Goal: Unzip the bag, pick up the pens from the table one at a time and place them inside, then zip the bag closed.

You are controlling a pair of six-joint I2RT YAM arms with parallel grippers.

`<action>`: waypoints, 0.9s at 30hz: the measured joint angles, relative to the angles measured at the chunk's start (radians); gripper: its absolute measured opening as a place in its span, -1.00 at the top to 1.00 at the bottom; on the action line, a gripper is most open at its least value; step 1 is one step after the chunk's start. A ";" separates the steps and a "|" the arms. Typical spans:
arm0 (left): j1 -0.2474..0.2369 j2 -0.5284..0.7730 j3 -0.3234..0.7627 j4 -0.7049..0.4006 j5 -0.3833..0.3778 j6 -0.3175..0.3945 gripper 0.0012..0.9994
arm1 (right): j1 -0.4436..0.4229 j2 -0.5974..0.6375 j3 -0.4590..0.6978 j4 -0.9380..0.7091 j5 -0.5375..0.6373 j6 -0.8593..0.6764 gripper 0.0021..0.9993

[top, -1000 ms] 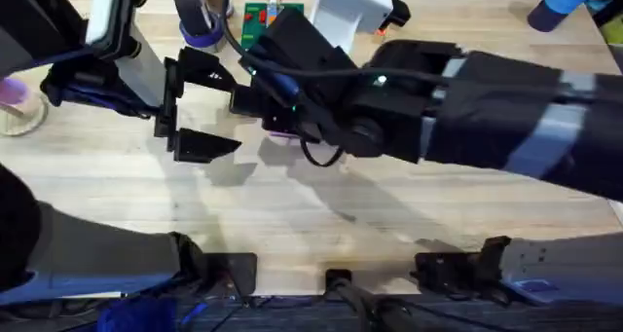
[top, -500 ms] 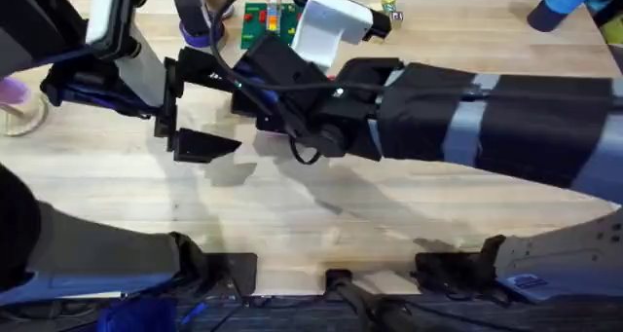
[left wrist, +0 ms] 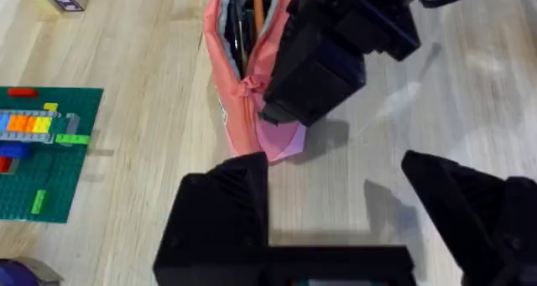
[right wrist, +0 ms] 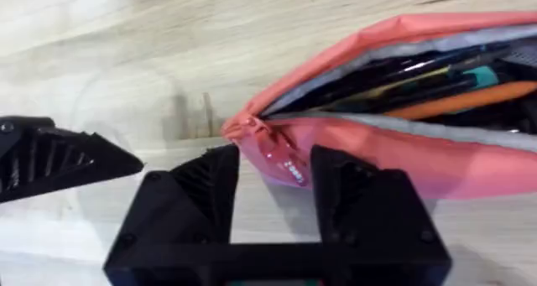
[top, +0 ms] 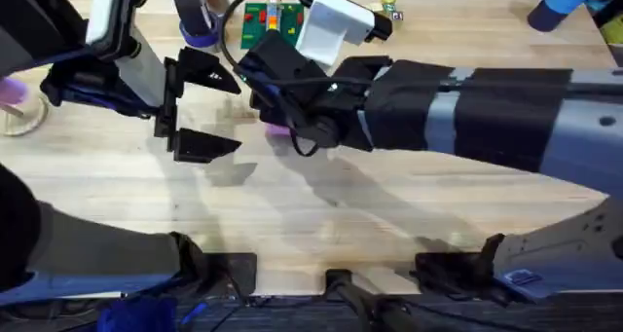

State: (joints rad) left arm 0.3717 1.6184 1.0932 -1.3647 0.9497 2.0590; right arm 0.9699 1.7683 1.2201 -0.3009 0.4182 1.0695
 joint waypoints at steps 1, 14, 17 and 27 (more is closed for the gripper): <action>0.000 0.000 0.000 0.000 0.000 0.000 -0.99 | -0.001 0.002 0.000 0.001 0.002 0.000 0.05; 0.000 0.000 0.000 0.000 0.000 0.000 -0.99 | -0.011 0.010 0.000 0.004 0.008 0.000 0.94; 0.000 0.000 0.000 0.000 0.000 0.000 -0.99 | -0.012 0.013 0.000 0.006 0.008 0.000 0.94; 0.000 0.000 0.000 0.000 0.000 0.000 -0.99 | -0.012 -0.013 -0.002 0.002 0.004 -0.119 0.94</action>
State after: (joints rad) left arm 0.3717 1.6184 1.0931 -1.3647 0.9501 2.0590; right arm 0.9581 1.7553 1.2178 -0.2990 0.4225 0.9509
